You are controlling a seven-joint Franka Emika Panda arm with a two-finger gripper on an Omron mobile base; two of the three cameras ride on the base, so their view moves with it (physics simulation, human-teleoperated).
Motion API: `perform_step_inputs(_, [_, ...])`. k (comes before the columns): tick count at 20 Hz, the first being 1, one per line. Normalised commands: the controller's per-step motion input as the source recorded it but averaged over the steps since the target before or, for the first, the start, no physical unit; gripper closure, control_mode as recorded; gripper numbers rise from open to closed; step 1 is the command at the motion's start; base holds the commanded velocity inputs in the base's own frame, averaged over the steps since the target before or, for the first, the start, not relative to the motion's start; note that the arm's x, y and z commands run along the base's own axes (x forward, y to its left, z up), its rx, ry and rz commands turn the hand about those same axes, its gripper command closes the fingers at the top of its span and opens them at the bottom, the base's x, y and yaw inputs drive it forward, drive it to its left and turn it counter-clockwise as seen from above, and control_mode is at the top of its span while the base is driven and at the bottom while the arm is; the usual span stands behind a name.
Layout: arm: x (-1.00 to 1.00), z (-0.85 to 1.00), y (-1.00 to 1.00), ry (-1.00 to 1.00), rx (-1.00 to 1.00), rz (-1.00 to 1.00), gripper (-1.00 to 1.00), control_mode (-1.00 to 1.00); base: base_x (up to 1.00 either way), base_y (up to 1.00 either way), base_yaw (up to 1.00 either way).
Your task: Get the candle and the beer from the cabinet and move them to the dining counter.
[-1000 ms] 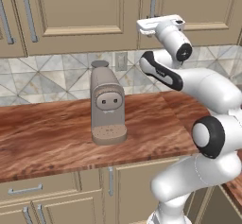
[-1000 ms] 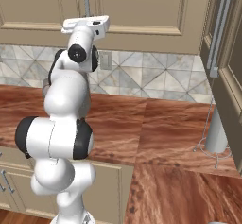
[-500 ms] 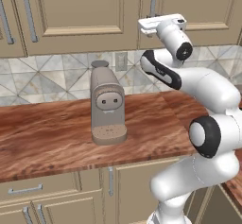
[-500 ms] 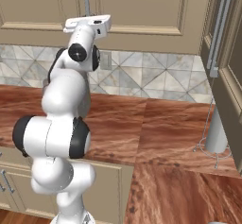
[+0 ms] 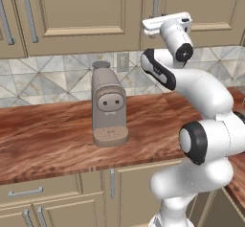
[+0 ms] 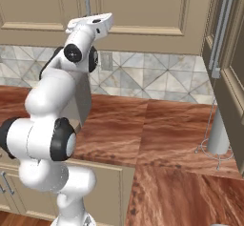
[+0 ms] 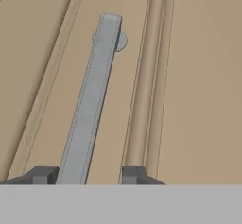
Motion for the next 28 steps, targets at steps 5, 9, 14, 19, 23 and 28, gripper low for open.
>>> perform_step_inputs(5, [-0.74, 0.28, -0.82, 0.0, 0.02, -0.23, 1.0, -1.0, 0.0, 0.0, 0.0])
perform_step_inputs(9, [-0.85, 0.24, -0.95, 0.0, 0.04, -0.19, 1.0, -1.0, 0.0, 0.0, 0.0])
perform_step_inputs(14, [-0.88, 0.22, -0.98, 0.0, 0.04, -0.15, 1.0, -1.0, 0.0, 0.0, 0.0])
perform_step_inputs(19, [-0.93, 0.21, -1.0, 0.0, 0.05, -0.13, 1.0, -1.0, 0.0, 0.0, 0.0])
perform_step_inputs(23, [-0.89, 0.19, -1.0, 0.0, 0.05, -0.12, 1.0, -1.0, 0.0, 0.0, 0.0])
perform_step_inputs(28, [-0.88, 0.19, -1.0, 0.0, 0.06, -0.12, 1.0, -1.0, 0.0, 0.0, 0.0])
